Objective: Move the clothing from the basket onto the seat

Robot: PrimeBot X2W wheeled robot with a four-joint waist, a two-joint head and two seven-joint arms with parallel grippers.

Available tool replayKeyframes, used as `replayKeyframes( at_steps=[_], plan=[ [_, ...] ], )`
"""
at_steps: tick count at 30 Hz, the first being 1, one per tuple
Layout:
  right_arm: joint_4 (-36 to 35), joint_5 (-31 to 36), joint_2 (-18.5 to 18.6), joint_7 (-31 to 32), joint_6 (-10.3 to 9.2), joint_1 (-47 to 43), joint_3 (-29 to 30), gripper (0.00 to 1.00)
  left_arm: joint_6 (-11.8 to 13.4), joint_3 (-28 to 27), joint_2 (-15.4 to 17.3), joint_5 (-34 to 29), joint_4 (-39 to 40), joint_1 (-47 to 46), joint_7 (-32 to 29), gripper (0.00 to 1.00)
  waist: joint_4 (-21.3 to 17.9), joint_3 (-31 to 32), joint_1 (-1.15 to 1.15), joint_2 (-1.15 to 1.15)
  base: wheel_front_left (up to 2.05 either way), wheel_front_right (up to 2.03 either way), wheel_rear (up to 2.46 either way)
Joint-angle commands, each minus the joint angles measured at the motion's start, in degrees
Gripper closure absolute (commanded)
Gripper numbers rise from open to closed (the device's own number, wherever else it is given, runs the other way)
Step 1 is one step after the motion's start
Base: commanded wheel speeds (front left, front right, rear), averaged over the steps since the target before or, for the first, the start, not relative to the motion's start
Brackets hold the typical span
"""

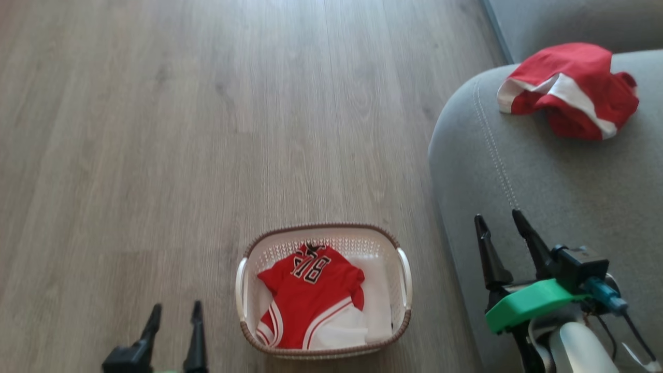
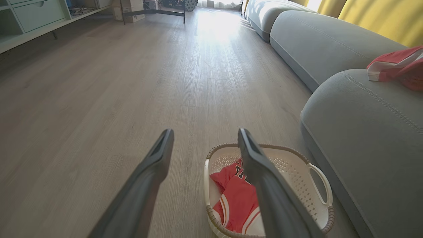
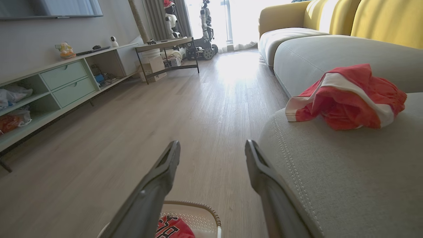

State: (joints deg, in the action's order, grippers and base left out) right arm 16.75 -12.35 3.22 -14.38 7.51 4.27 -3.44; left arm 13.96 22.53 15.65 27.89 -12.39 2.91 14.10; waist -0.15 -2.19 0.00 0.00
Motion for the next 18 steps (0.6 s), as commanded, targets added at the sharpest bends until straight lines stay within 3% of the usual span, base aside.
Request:
replayKeyframes(
  at_steps=[1,7,18],
  plan=[
    [-2.31,0.49,-0.35,-0.36,-0.02,3.27,-0.58,0.0,-0.66,-1.15,-0.06,-0.67,0.43,-4.04,-0.06,0.0,-0.56,-2.61,0.0,0.0,0.0,0.0,0.0],
    [-4.31,1.74,-0.35,-0.53,-0.02,6.38,1.21,0.0,-3.65,3.55,-2.93,-2.83,-6.61,-11.8,-1.28,0.0,-1.72,-9.27,0.0,0.0,0.0,0.0,0.0],
    [-10.91,3.7,-0.35,-0.61,-0.02,12.66,1.78,0.0,-9.08,10.91,-8.49,-7.7,-26.65,-29.31,-3.15,0.0,-5.87,-23.88,0.0,0.0,0.0,0.0,0.0]
  ],
)
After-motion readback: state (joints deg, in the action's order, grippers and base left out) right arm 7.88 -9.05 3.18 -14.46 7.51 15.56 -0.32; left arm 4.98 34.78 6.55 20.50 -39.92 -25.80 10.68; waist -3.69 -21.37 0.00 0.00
